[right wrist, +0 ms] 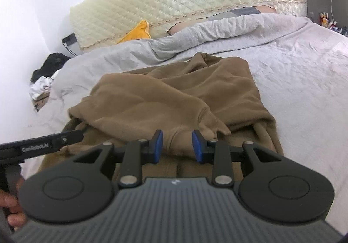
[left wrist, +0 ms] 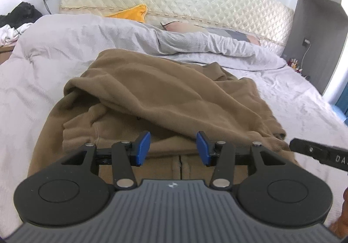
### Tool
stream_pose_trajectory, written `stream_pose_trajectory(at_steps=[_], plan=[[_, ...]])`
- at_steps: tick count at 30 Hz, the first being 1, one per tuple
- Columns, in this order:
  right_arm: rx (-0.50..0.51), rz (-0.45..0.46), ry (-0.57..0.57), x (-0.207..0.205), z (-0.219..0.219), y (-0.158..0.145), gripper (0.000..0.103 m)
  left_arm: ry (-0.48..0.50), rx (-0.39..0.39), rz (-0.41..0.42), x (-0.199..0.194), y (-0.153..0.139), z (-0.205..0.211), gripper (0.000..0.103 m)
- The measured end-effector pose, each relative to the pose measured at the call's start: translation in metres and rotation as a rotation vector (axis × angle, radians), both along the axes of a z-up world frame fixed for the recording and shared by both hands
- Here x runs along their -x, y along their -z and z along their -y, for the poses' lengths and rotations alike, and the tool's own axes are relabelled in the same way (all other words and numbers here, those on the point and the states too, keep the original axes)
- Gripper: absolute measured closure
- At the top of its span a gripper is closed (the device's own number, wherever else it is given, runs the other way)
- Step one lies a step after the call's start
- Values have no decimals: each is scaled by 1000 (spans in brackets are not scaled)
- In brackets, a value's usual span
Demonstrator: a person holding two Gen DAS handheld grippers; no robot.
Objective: Fold large clothes
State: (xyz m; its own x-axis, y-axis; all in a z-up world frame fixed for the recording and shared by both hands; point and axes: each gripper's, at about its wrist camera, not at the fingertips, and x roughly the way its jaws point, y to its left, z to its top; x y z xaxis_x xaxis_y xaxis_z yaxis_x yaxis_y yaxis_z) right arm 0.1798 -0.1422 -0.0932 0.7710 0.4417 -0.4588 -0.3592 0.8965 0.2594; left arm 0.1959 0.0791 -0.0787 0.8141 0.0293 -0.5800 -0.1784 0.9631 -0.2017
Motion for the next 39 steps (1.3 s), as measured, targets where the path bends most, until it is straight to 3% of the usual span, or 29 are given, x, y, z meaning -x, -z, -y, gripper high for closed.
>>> stream_pose_trajectory(at_steps=[5,10,14,16,18,21,25,27,29,33,36,39], plan=[[-28,-40,40,34,28,2,69,-24,45,-1,42,-2,-5,50],[-99,-156,94,49,67,15,69,-46,153,-105,75,5,-24,50],[-129,-279,141,47,90,28,69,-77,287,-150,92,-14,-59,50],[-155,-338,147,43,96,34,69,-102,305,-162,99,-28,-76,50],[-174,-368,162,40,99,38,69,-148,309,-192,103,-40,-98,42],[-217,-400,163,37,101,45,55,-194,311,-252,103,-42,-122,41],[-235,-400,174,36,102,45,45,-264,309,-333,101,-25,-147,40],[-225,-371,205,39,106,41,29,-294,357,-375,99,-9,-158,40],[-243,-345,241,42,115,40,24,-318,391,-414,94,9,-165,40],[-292,-401,293,33,129,52,24,-341,425,-467,78,31,-174,40],[-352,-482,287,21,131,68,24,-364,398,-488,69,40,-179,40],[-382,-539,282,8,126,82,24,-380,425,-533,57,57,-184,40]])
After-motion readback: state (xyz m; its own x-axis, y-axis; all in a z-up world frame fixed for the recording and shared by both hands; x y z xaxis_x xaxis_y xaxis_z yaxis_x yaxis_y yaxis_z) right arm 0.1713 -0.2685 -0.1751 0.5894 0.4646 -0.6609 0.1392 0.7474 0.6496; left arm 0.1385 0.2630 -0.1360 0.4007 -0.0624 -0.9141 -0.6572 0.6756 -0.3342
